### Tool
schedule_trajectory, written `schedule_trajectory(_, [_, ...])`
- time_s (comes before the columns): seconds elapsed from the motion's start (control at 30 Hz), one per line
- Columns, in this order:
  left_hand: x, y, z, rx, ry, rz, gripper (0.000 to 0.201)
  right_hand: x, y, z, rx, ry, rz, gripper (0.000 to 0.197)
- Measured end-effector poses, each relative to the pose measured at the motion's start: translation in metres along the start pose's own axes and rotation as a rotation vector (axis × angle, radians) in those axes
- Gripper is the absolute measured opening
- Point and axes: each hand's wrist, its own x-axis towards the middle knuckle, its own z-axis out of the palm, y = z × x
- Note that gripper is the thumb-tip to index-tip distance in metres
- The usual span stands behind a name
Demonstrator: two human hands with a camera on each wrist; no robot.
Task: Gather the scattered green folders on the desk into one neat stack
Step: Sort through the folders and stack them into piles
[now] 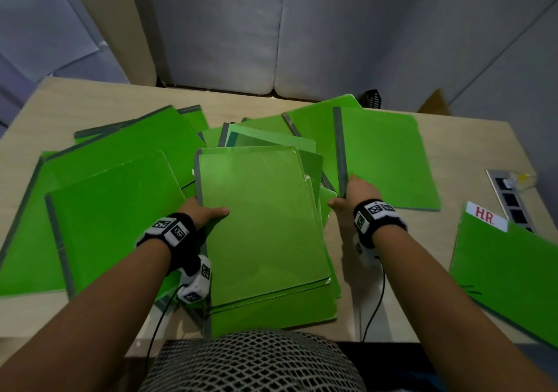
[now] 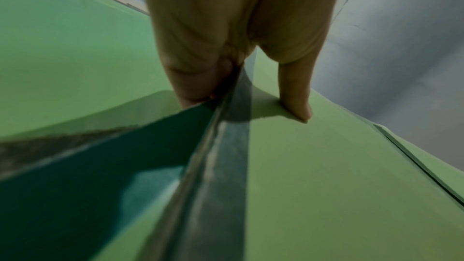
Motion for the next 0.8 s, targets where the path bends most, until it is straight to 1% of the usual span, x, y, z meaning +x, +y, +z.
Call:
schedule_trajectory(0.1, [0.002,-0.001,0.001,-0.009,-0.003,-0.003,0.07,0.007,-0.001,-0.012,-0.075,-0.062,-0.024,0.053])
schedule_trajectory(0.17, [0.003,-0.001,0.002,-0.013,-0.003,-0.002,0.068,0.01,0.001,-0.018,-0.12,-0.083,-0.058,0.047])
schedule_trajectory(0.23, [0.004,-0.001,0.003,-0.022,-0.009,0.004,0.065,0.009,0.002,-0.02,-0.16,-0.095,-0.074,0.049])
schedule_trajectory(0.33, [0.005,-0.002,0.002,-0.021,-0.011,0.001,0.067,0.005,-0.001,-0.02,-0.207,-0.099,-0.091,0.051])
schedule_trajectory(0.5, [0.008,-0.004,0.002,0.002,-0.018,-0.002,0.073,0.0,-0.008,-0.02,-0.254,-0.094,-0.102,0.039])
schedule_trajectory(0.6, [0.008,-0.005,0.001,0.018,-0.013,-0.001,0.076,-0.006,-0.017,-0.018,-0.241,-0.11,-0.125,0.03])
schedule_trajectory(0.7, [0.008,-0.005,0.0,0.017,-0.017,0.007,0.078,-0.011,-0.017,-0.014,-0.227,-0.117,-0.089,0.029])
schedule_trajectory(0.8, [0.009,-0.006,0.0,0.004,-0.017,0.011,0.079,-0.013,-0.007,-0.016,-0.229,-0.059,-0.103,0.028])
